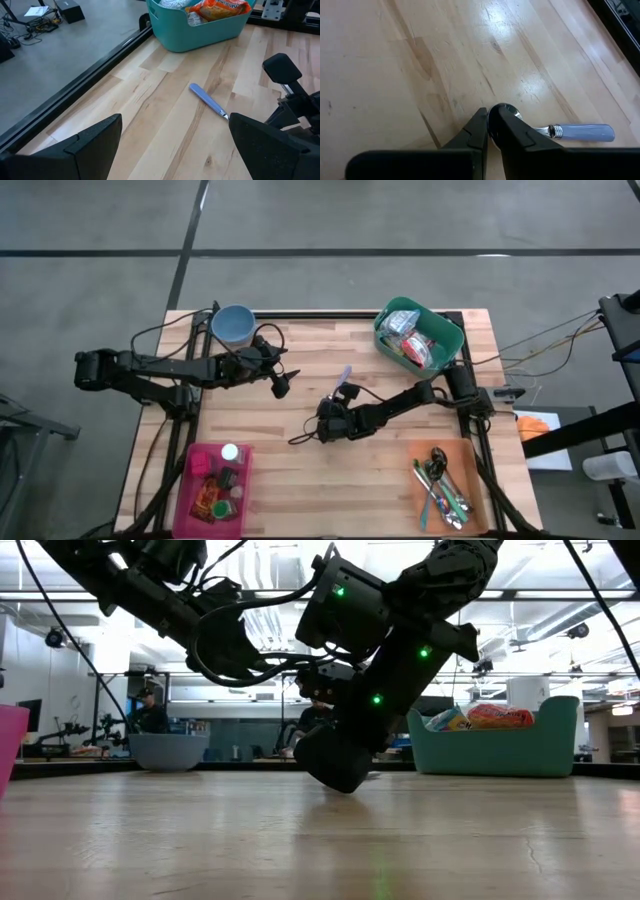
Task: Pick & Place Food Item
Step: Put the purple spoon into the orange bin
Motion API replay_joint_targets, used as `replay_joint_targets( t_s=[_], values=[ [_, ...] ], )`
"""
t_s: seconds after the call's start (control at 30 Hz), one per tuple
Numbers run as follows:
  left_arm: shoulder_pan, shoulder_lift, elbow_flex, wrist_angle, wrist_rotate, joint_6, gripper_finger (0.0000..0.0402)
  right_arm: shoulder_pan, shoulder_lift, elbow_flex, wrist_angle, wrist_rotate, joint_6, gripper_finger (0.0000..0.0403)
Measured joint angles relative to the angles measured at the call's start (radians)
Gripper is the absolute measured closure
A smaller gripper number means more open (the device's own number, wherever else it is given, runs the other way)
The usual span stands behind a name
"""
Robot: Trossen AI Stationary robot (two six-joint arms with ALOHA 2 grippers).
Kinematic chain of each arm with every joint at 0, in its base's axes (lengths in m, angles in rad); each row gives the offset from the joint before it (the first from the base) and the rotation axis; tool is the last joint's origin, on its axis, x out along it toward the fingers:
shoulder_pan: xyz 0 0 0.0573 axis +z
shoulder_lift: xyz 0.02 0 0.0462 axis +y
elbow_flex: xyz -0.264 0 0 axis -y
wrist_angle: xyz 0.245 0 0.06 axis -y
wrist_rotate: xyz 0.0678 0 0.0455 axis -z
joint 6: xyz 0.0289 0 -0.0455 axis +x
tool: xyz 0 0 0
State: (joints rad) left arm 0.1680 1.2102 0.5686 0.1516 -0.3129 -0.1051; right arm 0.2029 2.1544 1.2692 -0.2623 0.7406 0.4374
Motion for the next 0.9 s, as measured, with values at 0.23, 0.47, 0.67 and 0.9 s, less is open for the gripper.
replay_joint_targets(
  t_s=[0.23, 0.47, 0.67, 0.9],
  values=[
    [0.000, 0.000, 0.000, 0.000, 0.000, 0.000, 0.0030, 0.017, 0.003, 0.026, -0.025, 0.030, -0.046, 0.0381],
    [0.000, 0.000, 0.000, 0.000, 0.000, 0.000, 0.0030, 0.028, -0.009, 0.067, -0.109, 0.057, -0.050, 0.0382],
    [0.000, 0.000, 0.000, 0.000, 0.000, 0.000, 0.0030, 0.036, -0.038, 0.066, -0.111, 0.116, -0.091, 0.0382],
    [0.000, 0.000, 0.000, 0.000, 0.000, 0.000, 0.0030, 0.041, -0.078, 0.066, -0.129, 0.150, -0.107, 0.0382]
  ],
)
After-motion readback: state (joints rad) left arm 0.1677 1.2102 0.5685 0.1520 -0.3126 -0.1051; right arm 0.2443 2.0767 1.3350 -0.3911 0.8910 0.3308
